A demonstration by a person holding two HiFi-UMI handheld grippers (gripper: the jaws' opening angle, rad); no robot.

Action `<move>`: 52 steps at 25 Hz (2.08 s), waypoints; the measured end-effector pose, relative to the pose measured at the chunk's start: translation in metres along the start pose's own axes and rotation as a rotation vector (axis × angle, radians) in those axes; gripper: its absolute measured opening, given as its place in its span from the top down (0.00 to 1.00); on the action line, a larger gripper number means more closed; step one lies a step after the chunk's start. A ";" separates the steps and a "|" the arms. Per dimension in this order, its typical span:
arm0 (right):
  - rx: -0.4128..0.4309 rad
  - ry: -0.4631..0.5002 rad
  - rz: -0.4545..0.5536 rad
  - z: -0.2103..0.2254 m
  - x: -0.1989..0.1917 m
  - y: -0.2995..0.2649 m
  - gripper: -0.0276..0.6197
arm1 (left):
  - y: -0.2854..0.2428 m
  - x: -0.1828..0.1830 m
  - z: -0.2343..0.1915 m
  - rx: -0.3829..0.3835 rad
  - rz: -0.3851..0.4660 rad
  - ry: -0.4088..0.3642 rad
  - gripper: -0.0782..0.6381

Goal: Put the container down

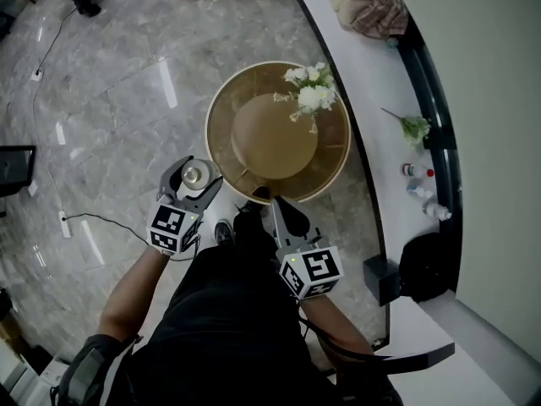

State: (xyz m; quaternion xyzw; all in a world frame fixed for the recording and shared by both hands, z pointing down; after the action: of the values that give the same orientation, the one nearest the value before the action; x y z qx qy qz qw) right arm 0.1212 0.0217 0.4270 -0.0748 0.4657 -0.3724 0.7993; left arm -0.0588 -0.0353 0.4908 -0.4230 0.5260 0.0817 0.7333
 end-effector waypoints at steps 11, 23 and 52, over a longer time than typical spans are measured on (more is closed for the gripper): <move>0.094 0.098 -0.022 0.016 0.035 -0.077 0.95 | -0.053 -0.008 -0.039 0.057 -0.045 -0.057 0.42; -0.016 0.132 0.008 0.070 0.021 -0.163 0.95 | -0.170 -0.058 -0.072 -0.007 -0.068 -0.171 0.42; -0.134 0.022 -0.062 0.174 -0.082 -0.316 0.95 | -0.350 -0.196 -0.102 -0.131 -0.154 -0.225 0.42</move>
State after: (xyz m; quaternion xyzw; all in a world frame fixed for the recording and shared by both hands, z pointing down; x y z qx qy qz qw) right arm 0.0703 -0.1886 0.7273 -0.1384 0.4959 -0.3659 0.7753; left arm -0.0176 -0.2635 0.8334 -0.4971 0.3999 0.1064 0.7627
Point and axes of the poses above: the fingertips, and each gripper's own axes: y backward along the fingers, z to its right, x out of its top, the point moved 3 cm from there along y, backward along the fingers, and after that the axes turned 14 degrees about -y, right-handed, at the moved point
